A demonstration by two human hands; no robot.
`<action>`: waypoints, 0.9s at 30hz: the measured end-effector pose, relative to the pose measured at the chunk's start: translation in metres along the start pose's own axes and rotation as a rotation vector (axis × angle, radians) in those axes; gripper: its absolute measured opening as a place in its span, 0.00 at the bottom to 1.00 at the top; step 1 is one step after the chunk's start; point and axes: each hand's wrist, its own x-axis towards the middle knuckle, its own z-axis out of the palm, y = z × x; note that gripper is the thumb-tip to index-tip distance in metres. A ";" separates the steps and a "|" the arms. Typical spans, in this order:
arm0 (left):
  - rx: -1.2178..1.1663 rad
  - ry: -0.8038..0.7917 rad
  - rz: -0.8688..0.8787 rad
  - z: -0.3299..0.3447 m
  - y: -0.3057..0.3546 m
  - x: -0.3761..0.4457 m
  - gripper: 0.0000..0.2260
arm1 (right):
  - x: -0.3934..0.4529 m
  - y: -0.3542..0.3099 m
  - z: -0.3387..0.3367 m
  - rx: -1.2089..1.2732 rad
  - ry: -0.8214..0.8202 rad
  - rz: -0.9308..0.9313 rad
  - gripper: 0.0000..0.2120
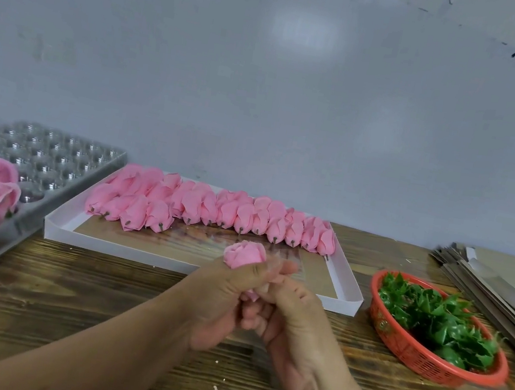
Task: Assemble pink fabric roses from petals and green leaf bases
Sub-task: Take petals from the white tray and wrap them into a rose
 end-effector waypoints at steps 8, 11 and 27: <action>0.051 0.147 0.004 -0.008 0.004 0.007 0.17 | 0.003 -0.046 -0.039 -0.744 0.284 -0.166 0.04; 0.059 0.167 -0.004 -0.008 0.002 0.005 0.13 | 0.002 -0.075 -0.068 -0.993 0.520 -0.296 0.06; 0.093 0.144 -0.058 -0.005 -0.001 0.006 0.14 | 0.014 -0.115 -0.135 -1.787 0.364 0.661 0.08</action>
